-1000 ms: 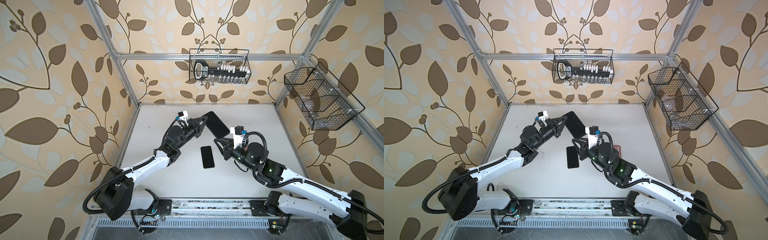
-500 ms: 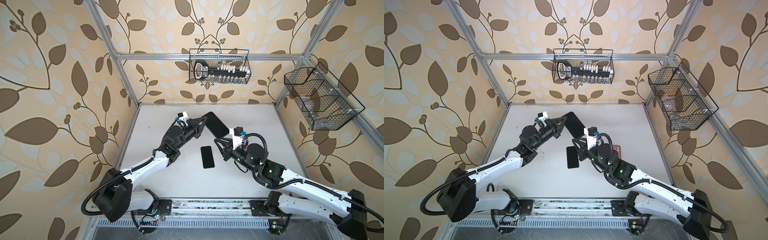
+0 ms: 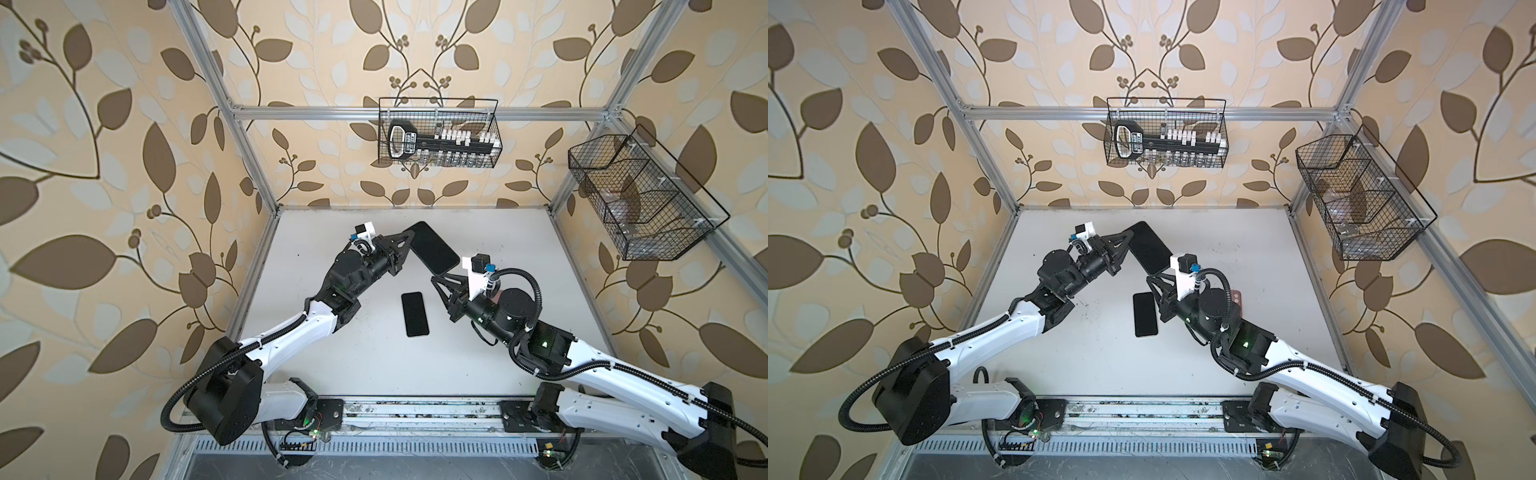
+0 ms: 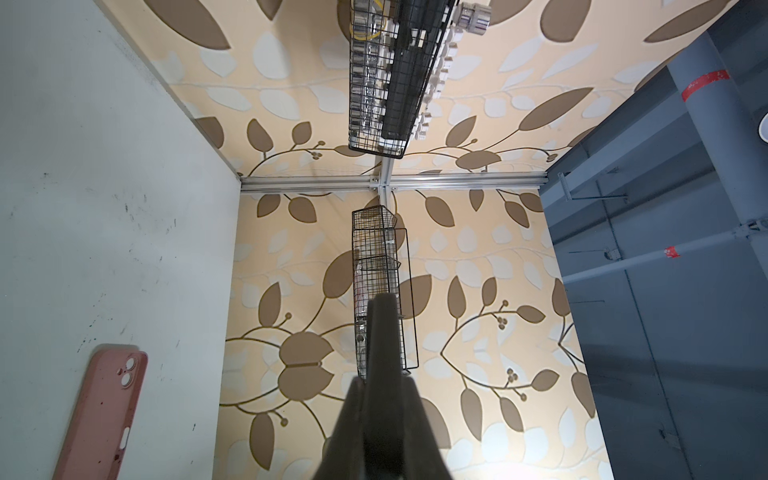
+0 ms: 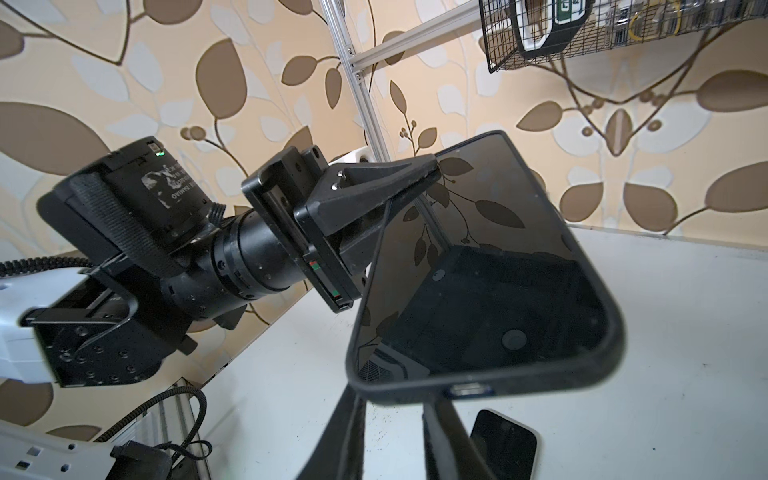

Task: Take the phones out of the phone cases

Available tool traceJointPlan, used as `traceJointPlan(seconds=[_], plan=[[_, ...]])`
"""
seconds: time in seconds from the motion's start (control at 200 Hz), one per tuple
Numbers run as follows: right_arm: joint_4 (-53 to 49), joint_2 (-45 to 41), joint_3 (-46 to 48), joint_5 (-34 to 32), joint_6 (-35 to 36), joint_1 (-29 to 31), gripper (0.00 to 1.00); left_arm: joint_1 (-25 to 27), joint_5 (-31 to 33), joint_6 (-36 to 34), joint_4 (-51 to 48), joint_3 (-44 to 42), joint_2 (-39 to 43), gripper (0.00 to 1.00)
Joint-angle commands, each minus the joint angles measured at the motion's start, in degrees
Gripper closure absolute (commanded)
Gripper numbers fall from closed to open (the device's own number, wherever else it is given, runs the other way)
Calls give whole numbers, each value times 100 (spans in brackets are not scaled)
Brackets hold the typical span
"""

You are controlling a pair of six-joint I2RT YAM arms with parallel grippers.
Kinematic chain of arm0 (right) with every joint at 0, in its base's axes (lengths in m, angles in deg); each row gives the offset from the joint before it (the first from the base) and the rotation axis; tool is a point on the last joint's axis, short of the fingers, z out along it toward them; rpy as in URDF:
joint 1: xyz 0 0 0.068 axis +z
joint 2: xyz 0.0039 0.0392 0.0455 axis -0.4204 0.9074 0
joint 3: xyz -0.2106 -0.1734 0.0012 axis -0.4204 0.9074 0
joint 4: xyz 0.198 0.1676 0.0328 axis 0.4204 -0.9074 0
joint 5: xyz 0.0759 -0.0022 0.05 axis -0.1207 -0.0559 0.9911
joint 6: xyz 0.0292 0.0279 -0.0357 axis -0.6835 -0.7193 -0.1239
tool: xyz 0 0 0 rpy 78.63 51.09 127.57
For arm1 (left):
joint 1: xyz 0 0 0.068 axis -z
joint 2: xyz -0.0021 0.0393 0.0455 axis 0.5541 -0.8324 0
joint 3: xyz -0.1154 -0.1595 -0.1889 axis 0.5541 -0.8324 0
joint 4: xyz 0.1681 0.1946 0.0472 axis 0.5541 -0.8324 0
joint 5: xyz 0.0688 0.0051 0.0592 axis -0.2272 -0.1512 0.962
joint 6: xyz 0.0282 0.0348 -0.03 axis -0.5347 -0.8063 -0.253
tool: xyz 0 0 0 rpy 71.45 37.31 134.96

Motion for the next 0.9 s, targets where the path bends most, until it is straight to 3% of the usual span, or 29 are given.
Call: traceJointPlan(seconds=[0.0, 0.075, 0.16, 0.3, 0.385, 0.61, 0.895], plan=[[104, -120, 135, -109, 87, -37, 75, 59, -190, 168, 505, 365, 226, 100], [126, -168, 201, 51, -14, -94, 72, 63, -190, 161, 536, 365, 229, 100], [247, -199, 285, 720, -338, -350, 65, 58, -190, 109, 550, 374, 235, 100], [1017, -232, 604, 2222, -1337, -962, 41, 56, -221, -56, 623, 392, 187, 100], [1405, -259, 724, 2690, -1825, -1140, 32, 58, -298, -162, 790, 413, 107, 100], [2398, -197, 772, 3247, -2647, -1161, 29, 54, -461, -455, 940, 400, -117, 100], [2796, 90, 746, 2594, -3327, -1136, 32, 64, -369, -509, 1171, 322, -289, 100]])
